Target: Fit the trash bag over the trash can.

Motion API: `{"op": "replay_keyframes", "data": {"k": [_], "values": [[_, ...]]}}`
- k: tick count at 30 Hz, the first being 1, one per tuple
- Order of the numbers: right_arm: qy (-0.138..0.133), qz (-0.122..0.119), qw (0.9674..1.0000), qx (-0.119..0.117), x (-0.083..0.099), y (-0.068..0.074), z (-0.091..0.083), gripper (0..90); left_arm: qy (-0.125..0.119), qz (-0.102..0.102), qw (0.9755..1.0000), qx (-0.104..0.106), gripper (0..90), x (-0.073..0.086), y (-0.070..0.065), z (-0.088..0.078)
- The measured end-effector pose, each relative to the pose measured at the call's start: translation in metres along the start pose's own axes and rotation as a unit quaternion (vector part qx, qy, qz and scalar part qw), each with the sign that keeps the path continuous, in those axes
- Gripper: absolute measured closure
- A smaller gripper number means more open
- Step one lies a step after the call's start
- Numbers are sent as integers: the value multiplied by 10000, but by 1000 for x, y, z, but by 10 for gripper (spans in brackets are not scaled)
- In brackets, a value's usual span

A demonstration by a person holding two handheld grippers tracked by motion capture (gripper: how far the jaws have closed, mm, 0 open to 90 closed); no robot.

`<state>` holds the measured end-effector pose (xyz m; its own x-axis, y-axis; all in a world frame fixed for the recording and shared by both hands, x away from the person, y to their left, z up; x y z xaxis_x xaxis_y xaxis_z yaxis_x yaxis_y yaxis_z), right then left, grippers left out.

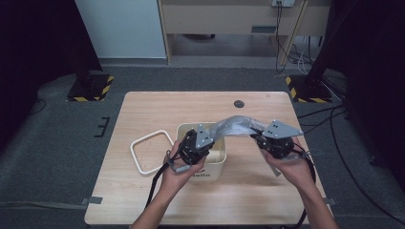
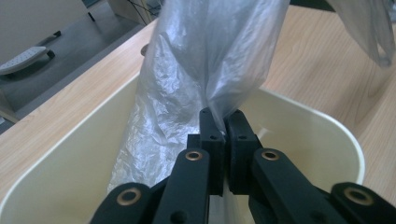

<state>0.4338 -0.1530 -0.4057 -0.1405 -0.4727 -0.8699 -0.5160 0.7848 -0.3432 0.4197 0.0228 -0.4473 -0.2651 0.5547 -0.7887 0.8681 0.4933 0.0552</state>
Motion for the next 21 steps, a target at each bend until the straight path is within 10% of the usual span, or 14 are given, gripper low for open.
{"op": "replay_keyframes", "data": {"k": [5,13,21], "values": [[-69,-107,9999,-51,-16,5,2,883,19,47,10000,0,832,2,-1,2],[-16,-385,9992,-129,-23,13,5,890,-234,219,9991,-265,443,-4,5,-11],[78,-538,9983,-187,-22,16,7,891,-415,452,9978,-241,398,-22,4,-24]]}}
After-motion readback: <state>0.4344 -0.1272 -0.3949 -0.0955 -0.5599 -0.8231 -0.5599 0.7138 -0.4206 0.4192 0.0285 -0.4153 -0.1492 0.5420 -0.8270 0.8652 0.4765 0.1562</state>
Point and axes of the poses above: each handheld gripper's, and its own axes: z roughly forward along the jaws, x roughly out of its underside, y roughly to its left, the point moved 8 cm from there along z, roughly forward along the jaws, and after that the axes turned 13 degrees about x, right-handed, at the moved point
